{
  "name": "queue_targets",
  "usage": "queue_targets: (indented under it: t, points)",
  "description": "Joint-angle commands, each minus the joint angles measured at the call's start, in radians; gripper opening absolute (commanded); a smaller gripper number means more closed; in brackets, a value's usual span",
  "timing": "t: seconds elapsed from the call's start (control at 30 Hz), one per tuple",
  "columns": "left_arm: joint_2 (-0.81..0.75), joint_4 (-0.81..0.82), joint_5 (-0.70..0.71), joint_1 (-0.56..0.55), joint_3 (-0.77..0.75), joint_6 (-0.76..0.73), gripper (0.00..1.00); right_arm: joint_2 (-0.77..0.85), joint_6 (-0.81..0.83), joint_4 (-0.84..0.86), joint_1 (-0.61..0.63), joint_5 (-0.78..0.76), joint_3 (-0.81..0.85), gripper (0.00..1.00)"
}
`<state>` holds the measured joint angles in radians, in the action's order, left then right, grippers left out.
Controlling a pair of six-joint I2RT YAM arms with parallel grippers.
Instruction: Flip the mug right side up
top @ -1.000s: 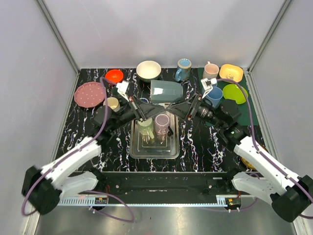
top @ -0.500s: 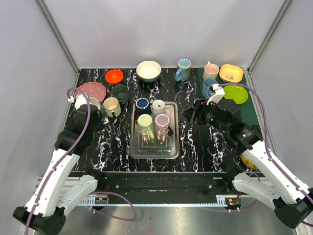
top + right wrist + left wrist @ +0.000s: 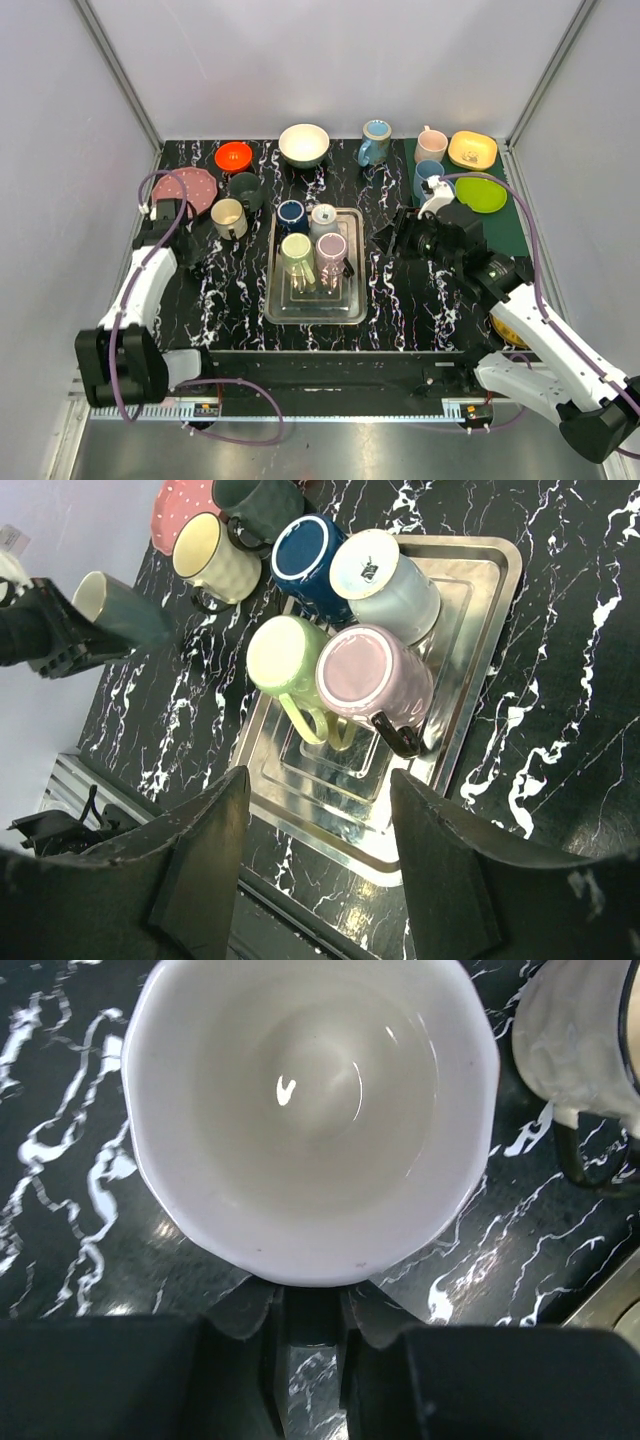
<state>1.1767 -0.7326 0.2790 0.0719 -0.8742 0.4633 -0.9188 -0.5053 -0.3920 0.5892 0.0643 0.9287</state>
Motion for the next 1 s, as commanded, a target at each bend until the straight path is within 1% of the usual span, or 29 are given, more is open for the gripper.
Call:
queue_targets:
  t: [0.0, 0.23, 0.33, 0.47, 0.5, 0.57, 0.6, 0.67, 0.7, 0.73, 0.77, 0.8, 0.83, 0.87, 0.9, 0.93, 0.97]
  points:
    - [0.067, 0.229, -0.061, 0.012, -0.042, 0.018, 0.00, 0.000, 0.010, -0.005, 0.004, 0.005, 0.004, 0.63]
    - [0.201, 0.303, -0.096, 0.017, -0.062, 0.034, 0.00, -0.009, 0.014, -0.013, 0.004, 0.003, -0.011, 0.63]
    - [0.253, 0.328, -0.087, 0.016, -0.077, 0.034, 0.00, -0.025, 0.019, -0.015, 0.003, 0.008, -0.010, 0.63]
    - [0.285, 0.326, -0.086, 0.017, -0.104, 0.032, 0.06, -0.049, 0.025, -0.025, 0.004, 0.017, -0.005, 0.63]
    - [0.285, 0.308, -0.093, 0.017, -0.112, 0.034, 0.17, -0.058, 0.025, -0.027, 0.003, 0.022, -0.004, 0.63]
    - [0.273, 0.286, -0.097, 0.017, -0.120, 0.043, 0.31, -0.080, 0.034, -0.044, 0.003, 0.026, 0.005, 0.63]
    - [0.241, 0.266, -0.093, 0.017, -0.115, 0.052, 0.46, -0.089, 0.039, -0.053, 0.004, 0.029, 0.010, 0.63]
    - [0.190, 0.234, -0.083, 0.017, -0.095, 0.060, 0.57, -0.120, 0.060, -0.082, 0.007, 0.032, 0.027, 0.64]
    - [0.131, 0.220, -0.069, 0.017, -0.088, 0.066, 0.61, -0.132, 0.073, -0.090, 0.017, 0.029, 0.035, 0.64]
    - [0.098, 0.205, -0.064, 0.017, -0.077, 0.069, 0.71, -0.161, 0.083, -0.111, 0.026, 0.013, 0.050, 0.64]
    - [0.063, 0.176, -0.064, 0.017, -0.071, 0.072, 0.75, -0.178, 0.102, -0.119, 0.040, -0.001, 0.058, 0.64]
    - [-0.009, 0.161, -0.069, 0.016, -0.066, 0.078, 0.82, -0.193, 0.114, -0.126, 0.073, -0.015, 0.065, 0.65]
    - [-0.050, 0.150, -0.075, 0.011, -0.054, 0.083, 0.91, -0.233, 0.126, -0.137, 0.101, -0.056, 0.085, 0.65]
    - [-0.090, 0.128, -0.087, 0.006, -0.046, 0.087, 0.93, -0.258, 0.151, -0.145, 0.127, -0.090, 0.097, 0.65]
    - [-0.168, 0.118, -0.092, -0.006, -0.040, 0.097, 0.93, -0.285, 0.163, -0.154, 0.150, -0.119, 0.111, 0.65]
    - [-0.208, 0.107, -0.093, -0.041, -0.025, 0.101, 0.94, -0.349, 0.175, -0.172, 0.196, -0.168, 0.143, 0.65]
    - [-0.247, 0.102, -0.100, -0.061, -0.014, 0.107, 0.94, -0.383, 0.198, -0.180, 0.210, -0.187, 0.162, 0.65]
